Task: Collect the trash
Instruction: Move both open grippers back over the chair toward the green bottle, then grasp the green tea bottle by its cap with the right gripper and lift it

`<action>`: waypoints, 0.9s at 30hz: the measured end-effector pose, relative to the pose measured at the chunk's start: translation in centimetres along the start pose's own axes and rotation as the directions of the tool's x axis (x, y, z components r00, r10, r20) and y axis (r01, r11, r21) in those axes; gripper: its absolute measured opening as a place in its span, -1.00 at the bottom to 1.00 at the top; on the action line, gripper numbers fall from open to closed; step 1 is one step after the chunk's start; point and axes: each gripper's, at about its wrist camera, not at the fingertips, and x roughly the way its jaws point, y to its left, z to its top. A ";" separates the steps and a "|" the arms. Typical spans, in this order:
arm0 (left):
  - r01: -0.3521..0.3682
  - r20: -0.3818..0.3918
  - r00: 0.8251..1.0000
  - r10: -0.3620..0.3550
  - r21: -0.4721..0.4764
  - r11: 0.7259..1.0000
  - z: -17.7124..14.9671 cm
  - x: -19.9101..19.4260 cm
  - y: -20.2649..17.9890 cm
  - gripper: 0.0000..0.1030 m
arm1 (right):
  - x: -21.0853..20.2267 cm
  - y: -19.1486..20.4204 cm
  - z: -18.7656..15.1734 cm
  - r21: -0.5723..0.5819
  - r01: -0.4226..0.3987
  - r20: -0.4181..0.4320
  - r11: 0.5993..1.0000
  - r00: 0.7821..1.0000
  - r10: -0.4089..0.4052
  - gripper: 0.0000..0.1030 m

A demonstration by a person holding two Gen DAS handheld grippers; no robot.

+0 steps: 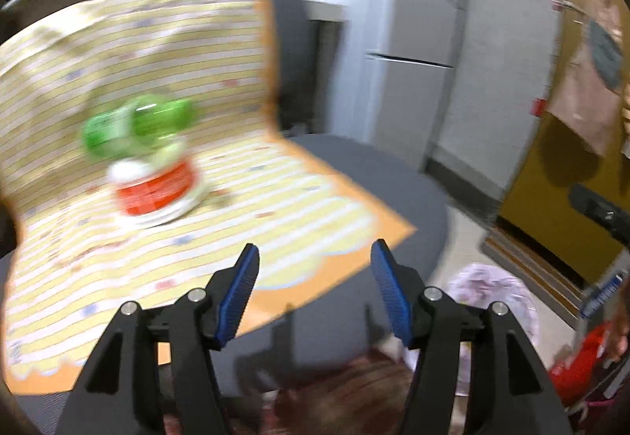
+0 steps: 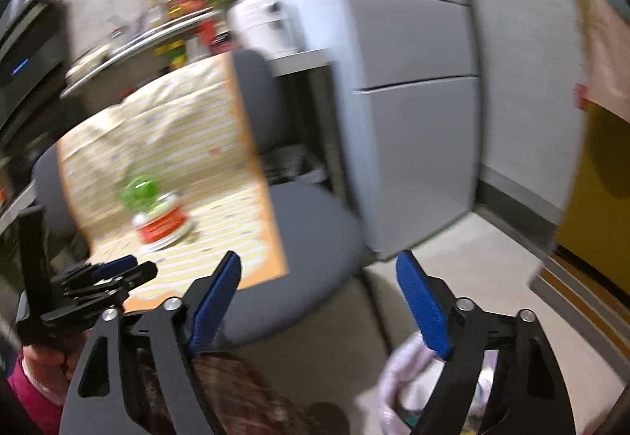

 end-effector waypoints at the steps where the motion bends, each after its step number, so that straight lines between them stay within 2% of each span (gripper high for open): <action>1: -0.024 -0.001 1.000 0.024 -0.031 0.999 -0.2 -0.4 1.7 0.12 | 0.7 1.2 0.3 -0.023 -0.030 -0.010 0.999 1.000 0.030 0.42; 6: -0.138 0.001 0.990 0.140 -0.139 0.981 -0.4 -1.9 7.8 0.12 | 4.7 7.5 2.4 -0.139 -0.187 -0.063 0.972 0.982 0.180 0.25; 10: -0.251 -0.007 0.967 0.255 -0.202 0.947 -0.5 -3.2 12.7 0.12 | 8.2 11.6 3.8 -0.195 -0.268 -0.105 0.943 0.962 0.252 0.24; 14: -0.322 -0.032 0.945 0.325 -0.249 0.913 -0.6 -4.0 16.4 0.12 | 12.2 15.2 5.4 -0.245 -0.314 -0.122 0.917 0.949 0.292 0.26; 18: -0.342 -0.051 0.938 0.342 -0.279 0.897 -0.3 -3.8 18.9 0.12 | 16.2 17.9 6.8 -0.296 -0.338 -0.141 0.893 0.941 0.309 0.34; 22: -0.333 -0.051 0.942 0.333 -0.289 0.897 0.3 -2.9 19.8 0.12 | 20.6 19.7 7.7 -0.309 -0.375 -0.192 0.874 0.925 0.328 0.34; 27: -0.315 -0.053 0.948 0.314 -0.299 0.900 0.4 -2.0 20.3 0.12 | 23.9 21.1 7.7 -0.355 -0.382 -0.232 0.853 0.920 0.316 0.28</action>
